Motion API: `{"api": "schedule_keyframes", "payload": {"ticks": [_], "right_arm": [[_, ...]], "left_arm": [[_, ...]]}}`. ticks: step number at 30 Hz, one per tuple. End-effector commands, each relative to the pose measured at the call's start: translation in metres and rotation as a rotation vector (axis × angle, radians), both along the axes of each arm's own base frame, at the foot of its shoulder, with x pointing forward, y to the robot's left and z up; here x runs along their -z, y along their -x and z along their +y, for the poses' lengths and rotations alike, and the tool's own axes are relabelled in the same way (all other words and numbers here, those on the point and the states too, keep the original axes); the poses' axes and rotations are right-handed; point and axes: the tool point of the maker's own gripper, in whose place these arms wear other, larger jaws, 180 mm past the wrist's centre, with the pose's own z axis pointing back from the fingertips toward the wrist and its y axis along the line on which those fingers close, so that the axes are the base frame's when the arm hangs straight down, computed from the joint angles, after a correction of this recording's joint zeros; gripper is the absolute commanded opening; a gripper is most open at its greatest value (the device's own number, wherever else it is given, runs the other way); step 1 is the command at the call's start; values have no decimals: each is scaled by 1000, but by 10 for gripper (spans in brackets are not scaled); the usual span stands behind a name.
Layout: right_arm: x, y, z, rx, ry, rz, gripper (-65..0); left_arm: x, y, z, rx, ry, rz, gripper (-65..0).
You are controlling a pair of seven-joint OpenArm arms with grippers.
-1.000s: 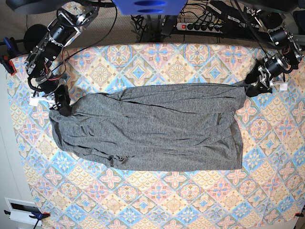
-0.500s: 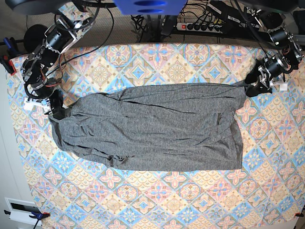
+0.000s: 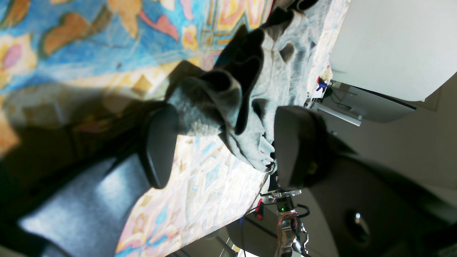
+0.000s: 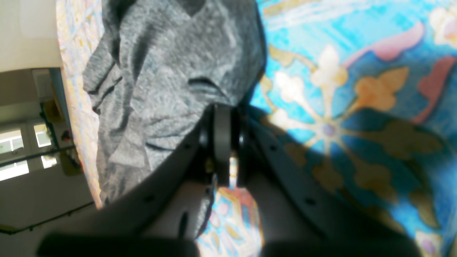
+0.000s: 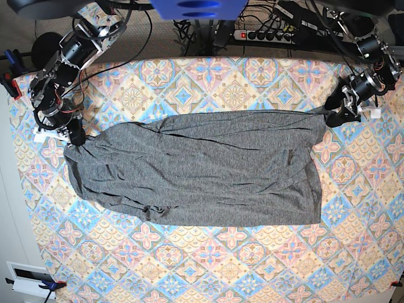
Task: Layout the t-shirt on the table in an organized manner, then fold the t-shirt properly
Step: 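Lower both held collar corners onto the table, then hold the collar corners and drag them slightly toward the robot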
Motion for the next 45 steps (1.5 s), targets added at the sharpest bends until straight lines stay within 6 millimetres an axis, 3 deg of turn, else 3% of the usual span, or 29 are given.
{"api": "schedule_keyframes", "payload": {"ticks": [1,5,10,16,21,28,33,45], "right_arm": [[-12,-8,-8,0,23,-33,-646],[-12,-9,-7,1,22,-35,-650],[-14,-9,-8,0,26,-39,-650],[-14,-9,-7,-1,26,-38,-650],[-14,-9,-7,-1,27,-37,-650],[-14,-9,-7,-1,27,-37,-650],[-14,-9,-7,-2,27,-38,-650],[-14,-8,-6,-6,23,-35,-650]], "left_arm": [[7,13,7,25,-44,62,-227],[12,22,4,33,-41,83,-227],[12,17,-5,73,-58,29,-227],[-10,5,-5,109,-123,-33,-227],[-7,21,4,109,-137,0,-227],[-4,39,2,84,-98,11,-227],[8,32,1,39,-140,17,-227],[8,-19,-44,98,-113,-38,-227]]}}
